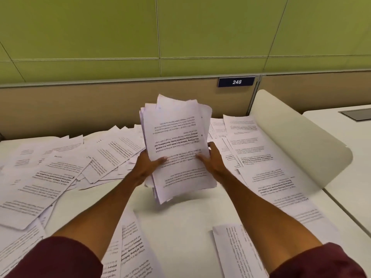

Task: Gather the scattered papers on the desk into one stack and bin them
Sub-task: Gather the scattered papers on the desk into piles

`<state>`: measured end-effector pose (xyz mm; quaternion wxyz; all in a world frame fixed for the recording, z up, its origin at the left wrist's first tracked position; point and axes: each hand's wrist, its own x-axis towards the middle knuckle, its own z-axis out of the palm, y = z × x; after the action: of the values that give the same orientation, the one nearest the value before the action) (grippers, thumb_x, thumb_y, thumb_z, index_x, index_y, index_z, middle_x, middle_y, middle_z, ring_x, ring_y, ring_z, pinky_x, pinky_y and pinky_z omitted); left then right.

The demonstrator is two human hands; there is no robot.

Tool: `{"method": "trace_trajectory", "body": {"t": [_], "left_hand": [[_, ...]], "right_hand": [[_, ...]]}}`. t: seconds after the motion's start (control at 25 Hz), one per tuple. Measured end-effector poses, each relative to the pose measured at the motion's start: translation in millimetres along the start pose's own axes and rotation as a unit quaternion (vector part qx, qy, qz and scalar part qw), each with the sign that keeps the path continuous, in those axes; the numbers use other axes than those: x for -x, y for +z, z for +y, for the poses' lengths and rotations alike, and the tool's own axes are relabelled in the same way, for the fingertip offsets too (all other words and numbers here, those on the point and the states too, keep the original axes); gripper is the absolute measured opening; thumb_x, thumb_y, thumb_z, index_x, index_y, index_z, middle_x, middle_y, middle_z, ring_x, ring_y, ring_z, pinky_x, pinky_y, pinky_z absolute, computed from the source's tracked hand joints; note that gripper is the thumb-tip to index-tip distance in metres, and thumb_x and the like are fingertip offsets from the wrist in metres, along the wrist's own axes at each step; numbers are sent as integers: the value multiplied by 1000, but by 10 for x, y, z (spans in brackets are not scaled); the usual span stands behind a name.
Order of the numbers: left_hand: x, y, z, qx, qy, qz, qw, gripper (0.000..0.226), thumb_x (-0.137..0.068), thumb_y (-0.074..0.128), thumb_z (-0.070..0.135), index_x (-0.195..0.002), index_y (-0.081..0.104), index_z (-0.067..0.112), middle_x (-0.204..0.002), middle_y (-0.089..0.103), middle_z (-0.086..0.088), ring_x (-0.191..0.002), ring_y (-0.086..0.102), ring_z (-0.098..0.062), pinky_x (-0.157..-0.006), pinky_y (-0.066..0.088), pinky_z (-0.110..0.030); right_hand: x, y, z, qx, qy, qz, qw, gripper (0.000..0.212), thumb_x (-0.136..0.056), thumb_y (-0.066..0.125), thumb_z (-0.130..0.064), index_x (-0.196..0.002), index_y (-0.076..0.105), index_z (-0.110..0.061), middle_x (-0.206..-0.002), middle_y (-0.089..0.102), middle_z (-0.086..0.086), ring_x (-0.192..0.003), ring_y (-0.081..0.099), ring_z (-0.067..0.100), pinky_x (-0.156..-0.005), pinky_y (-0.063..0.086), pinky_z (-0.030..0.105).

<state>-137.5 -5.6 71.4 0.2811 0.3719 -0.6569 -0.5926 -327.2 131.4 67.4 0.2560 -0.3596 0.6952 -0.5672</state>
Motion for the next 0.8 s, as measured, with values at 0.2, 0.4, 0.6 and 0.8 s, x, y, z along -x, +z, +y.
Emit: {"method": "trace_trajectory", "body": {"t": [0.2,0.4,0.6,0.8], "left_hand": [[-88,369,-80,56,-144,-82,985,44,-91,55,-5,-133,49,2,-133,57,-19,-114,59,-37,-94,49,-46],[-2,835,-362,80,-258,-70,960,43,-91,52,-7,-133,50,-1,-131,57,-24,-116,57,-44,-100,43,-58],[32,1236,-469,145,-304,-35,941,34,-89,51,-2,-122,57,2,-120,61,-24,-99,60,-40,-98,46,-54],[101,1441,-542,140,-345,50,927,12,-84,53,6,-92,61,6,-75,67,-15,-67,58,-31,-65,50,-35]], "right_hand": [[-38,-472,172,100,121,-8,988,35,-85,72,-14,-110,48,-6,-106,59,10,-94,59,24,-82,52,35],[80,-1450,570,233,202,57,950,44,-83,69,-2,-123,53,2,-100,55,12,-88,49,21,-73,44,27],[59,-2392,855,391,298,36,870,79,-72,84,-15,-138,40,-18,-138,45,16,-129,38,34,-106,39,46],[29,-2691,1152,485,346,-18,803,114,-57,89,-48,-143,24,-14,-144,30,17,-136,27,36,-106,33,51]]}}
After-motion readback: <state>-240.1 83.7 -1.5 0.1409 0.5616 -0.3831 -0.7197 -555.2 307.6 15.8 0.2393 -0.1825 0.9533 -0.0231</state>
